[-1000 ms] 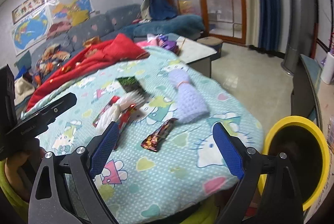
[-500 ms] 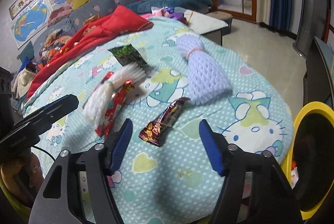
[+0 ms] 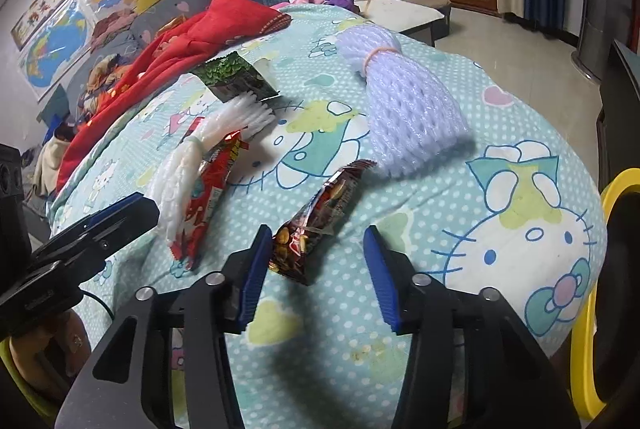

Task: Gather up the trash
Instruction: 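Grasp the white foam net with the left tool while the right tool grasps the brown chocolate wrapper, then carry the white foam net and brown wrapper over the yellow bin with both tools, then open both tools to drop the net and wrapper into the bin, then move both open tools back toward the remaining wrappers on the bed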

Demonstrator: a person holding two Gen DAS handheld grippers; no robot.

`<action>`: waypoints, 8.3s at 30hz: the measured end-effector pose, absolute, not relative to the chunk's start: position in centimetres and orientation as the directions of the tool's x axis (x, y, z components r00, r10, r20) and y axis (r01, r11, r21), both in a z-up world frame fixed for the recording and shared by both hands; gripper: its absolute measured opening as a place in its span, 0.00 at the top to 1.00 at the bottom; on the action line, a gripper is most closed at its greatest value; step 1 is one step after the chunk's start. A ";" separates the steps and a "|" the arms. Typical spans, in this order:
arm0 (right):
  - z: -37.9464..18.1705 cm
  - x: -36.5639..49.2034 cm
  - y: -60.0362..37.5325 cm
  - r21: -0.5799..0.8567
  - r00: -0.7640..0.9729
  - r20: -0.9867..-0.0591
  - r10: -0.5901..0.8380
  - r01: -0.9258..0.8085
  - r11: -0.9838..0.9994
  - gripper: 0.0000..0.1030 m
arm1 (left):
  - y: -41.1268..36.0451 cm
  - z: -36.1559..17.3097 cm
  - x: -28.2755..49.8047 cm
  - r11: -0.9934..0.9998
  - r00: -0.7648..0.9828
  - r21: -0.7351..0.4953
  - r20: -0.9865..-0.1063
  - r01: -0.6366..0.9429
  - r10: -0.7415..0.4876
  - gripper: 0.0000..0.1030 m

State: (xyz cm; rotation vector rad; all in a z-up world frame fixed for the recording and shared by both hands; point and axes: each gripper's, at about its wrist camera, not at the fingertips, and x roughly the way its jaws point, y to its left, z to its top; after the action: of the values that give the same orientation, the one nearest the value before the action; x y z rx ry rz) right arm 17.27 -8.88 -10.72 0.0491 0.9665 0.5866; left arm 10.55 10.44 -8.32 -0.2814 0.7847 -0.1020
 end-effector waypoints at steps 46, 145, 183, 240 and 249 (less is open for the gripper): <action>-3.4 14.9 -15.6 0.285 0.567 -0.636 0.524 -0.458 0.842 0.87 | 5.9 -2.8 8.2 0.951 0.778 -0.264 -0.560 0.159 -0.285 0.96; -10.6 16.6 -44.1 0.344 0.641 -0.752 0.153 0.184 0.921 0.82 | -21.7 -11.3 15.6 0.789 0.451 -0.196 -0.730 0.582 -0.514 0.95; -4.3 14.6 -37.1 0.286 0.761 -0.624 0.176 0.013 0.958 0.37 | -13.2 -5.1 14.0 0.935 0.733 -0.144 -0.586 0.325 -0.345 0.11; -4.0 11.9 -10.8 0.186 0.578 -0.657 0.485 -0.499 0.847 0.25 | 13.7 -4.7 12.2 0.928 0.777 -0.234 -0.623 -0.291 0.087 0.11; -5.8 12.7 -7.2 0.228 0.495 -0.697 0.519 -0.534 0.814 0.25 | 16.5 -6.6 12.5 0.902 0.759 -0.314 -0.651 -0.297 0.023 0.19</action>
State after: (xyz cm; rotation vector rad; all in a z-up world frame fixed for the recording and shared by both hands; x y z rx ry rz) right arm 12.74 -7.16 -5.77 -0.0190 0.8381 0.6381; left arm 12.49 16.47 -6.61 -0.4186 0.6921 0.1798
